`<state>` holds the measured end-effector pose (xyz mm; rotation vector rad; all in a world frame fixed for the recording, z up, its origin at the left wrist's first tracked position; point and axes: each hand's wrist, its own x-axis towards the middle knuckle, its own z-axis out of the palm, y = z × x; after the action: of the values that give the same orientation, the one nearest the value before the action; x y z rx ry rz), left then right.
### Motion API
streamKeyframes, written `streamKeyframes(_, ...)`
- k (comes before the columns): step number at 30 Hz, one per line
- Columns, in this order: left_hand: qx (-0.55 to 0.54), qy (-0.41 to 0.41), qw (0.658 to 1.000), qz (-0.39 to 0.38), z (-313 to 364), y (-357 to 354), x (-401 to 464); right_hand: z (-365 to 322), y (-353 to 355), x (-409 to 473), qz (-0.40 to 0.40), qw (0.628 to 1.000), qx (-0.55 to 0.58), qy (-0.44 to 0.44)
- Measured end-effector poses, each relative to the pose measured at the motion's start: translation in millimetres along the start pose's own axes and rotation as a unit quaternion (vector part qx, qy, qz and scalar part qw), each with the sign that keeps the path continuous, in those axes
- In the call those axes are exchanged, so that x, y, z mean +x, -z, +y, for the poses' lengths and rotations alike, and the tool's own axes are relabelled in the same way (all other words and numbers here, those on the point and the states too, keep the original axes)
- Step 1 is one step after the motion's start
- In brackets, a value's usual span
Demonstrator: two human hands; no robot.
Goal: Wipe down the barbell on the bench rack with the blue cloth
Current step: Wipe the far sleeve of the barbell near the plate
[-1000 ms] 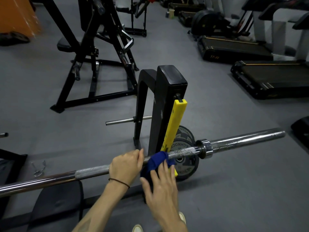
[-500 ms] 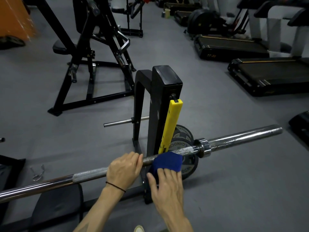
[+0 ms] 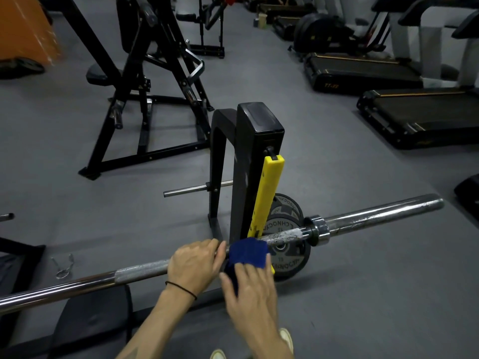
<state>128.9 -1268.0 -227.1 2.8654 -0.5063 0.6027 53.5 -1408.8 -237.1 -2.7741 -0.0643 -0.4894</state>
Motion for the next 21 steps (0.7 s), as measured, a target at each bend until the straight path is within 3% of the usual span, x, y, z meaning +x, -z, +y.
streamKeyframes(6,0.006,0.009,1.0,0.005,1.7,1.8,2.0,47.5,14.4,15.6,0.004,0.993,-0.014,-0.119)
streamKeyframes(12,0.02,-0.043,0.998,0.05,-3.3,-10.2,-1.1,-2.9,-0.6,2.9,-0.036,0.999,0.026,0.015)
streamKeyframes(17,0.017,-0.072,0.996,0.042,5.8,-17.1,-21.8,60.5,17.7,11.3,-0.016,0.995,0.011,-0.101)
streamKeyframes(21,0.041,-0.071,0.997,-0.007,4.9,-20.7,-14.0,25.6,9.4,7.2,-0.031,0.994,0.019,-0.106)
